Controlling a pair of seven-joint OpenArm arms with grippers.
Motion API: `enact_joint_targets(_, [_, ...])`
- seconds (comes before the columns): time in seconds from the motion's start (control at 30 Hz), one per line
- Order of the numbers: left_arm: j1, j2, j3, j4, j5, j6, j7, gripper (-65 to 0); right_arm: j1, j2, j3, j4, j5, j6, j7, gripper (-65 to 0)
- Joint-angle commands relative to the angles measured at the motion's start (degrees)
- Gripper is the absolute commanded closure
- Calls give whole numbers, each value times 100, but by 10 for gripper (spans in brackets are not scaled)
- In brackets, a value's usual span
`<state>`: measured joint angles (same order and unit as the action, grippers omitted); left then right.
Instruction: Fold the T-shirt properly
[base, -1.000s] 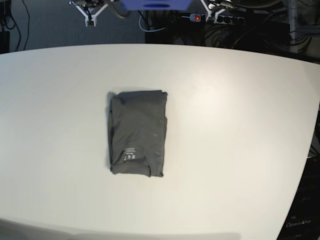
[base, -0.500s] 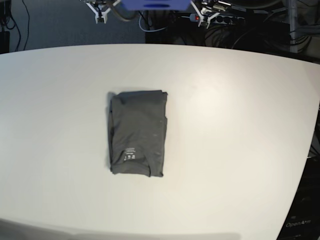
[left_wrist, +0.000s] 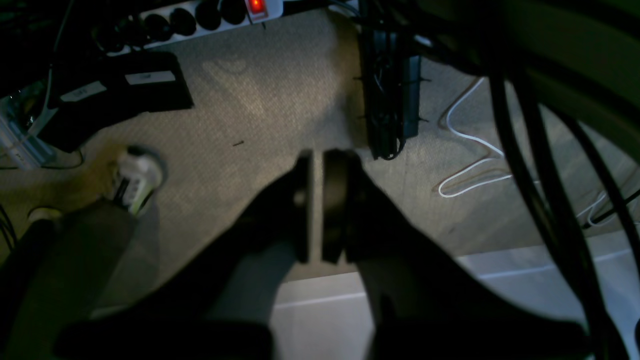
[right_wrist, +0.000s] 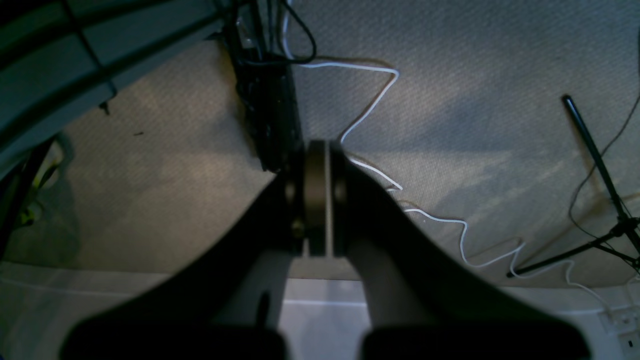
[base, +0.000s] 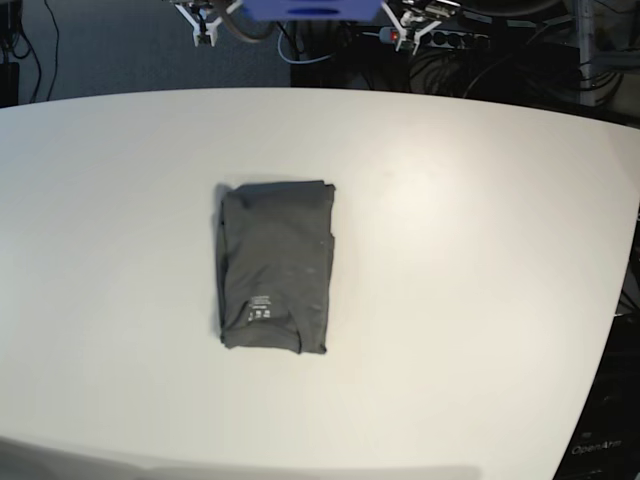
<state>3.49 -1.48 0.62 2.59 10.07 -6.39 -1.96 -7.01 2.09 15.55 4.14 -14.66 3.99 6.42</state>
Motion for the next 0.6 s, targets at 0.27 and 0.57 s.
enact_joint_targets(0.27, [16,-6,-5,18,-18,-16,-11,-36,-25,7,5,3,2,-8,-4,-15])
enact_joint_targets(0.57, [7,55,4,36,-18,-16,-20,-36,-7,42,-3,47,2,-8,13,-15])
